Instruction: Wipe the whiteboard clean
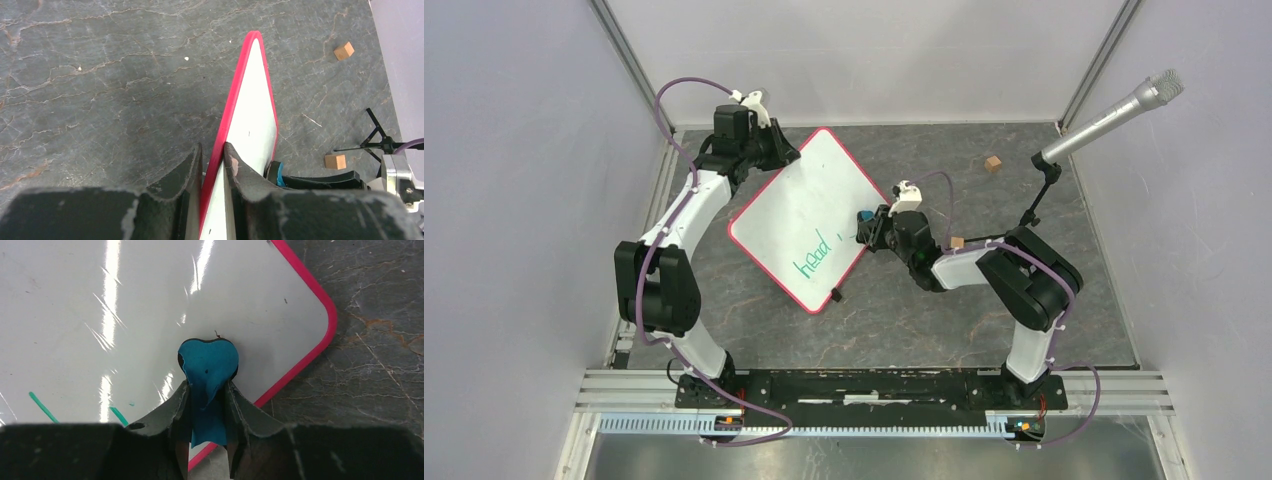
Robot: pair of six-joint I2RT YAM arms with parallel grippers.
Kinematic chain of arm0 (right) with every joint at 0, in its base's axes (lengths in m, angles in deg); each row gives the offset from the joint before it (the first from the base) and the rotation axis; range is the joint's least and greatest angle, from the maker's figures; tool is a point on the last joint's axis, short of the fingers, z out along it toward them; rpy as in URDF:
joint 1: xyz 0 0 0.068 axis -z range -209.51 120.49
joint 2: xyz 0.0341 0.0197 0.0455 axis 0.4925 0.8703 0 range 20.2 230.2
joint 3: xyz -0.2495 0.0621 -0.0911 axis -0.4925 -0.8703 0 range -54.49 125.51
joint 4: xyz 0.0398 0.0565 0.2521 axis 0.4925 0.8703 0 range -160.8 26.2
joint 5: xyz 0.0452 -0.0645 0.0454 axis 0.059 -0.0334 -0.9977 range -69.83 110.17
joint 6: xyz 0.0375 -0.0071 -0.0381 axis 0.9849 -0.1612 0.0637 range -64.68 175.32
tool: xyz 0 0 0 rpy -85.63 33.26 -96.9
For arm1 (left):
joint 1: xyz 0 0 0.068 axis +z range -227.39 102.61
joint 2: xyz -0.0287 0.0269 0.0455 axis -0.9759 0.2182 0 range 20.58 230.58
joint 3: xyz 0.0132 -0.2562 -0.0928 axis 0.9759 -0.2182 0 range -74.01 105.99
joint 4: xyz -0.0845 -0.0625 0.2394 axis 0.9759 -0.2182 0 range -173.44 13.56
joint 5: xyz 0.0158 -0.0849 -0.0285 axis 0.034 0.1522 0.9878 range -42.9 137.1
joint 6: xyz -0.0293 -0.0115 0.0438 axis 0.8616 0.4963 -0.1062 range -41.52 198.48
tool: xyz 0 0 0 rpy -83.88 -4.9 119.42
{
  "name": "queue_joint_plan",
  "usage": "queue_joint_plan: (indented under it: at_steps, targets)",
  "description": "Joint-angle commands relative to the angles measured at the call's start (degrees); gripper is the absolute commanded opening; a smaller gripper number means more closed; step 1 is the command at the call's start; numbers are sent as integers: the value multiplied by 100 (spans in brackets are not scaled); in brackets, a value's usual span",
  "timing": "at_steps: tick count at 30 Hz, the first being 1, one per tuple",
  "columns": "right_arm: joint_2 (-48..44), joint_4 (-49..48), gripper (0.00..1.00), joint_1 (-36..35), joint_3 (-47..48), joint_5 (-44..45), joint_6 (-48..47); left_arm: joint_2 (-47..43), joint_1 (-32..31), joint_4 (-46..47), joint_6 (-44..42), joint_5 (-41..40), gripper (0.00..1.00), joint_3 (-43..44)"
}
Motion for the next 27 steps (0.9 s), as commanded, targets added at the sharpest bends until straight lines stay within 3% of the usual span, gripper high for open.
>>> queue_joint_plan:
  at_steps: [1,8,15,21,27]
  targets:
    - [-61,67,31,-93,50,-14,32,-29,-92,-156,308,186,21,-46]
    - [101,98,32,-708,581,-149,-230,-85,-92,-156,310,165,21,-56]
    - [-75,-149,32,-1444,874,-58,-1128,-164,-92,-191,261,101,21,-42]
    - [-159,-125,32,-1259,689,272,-1128,-161,-92,-138,287,76,21,-84]
    - [-264,85,33,-524,205,366,-268,-200,-92,-77,305,25,21,-144]
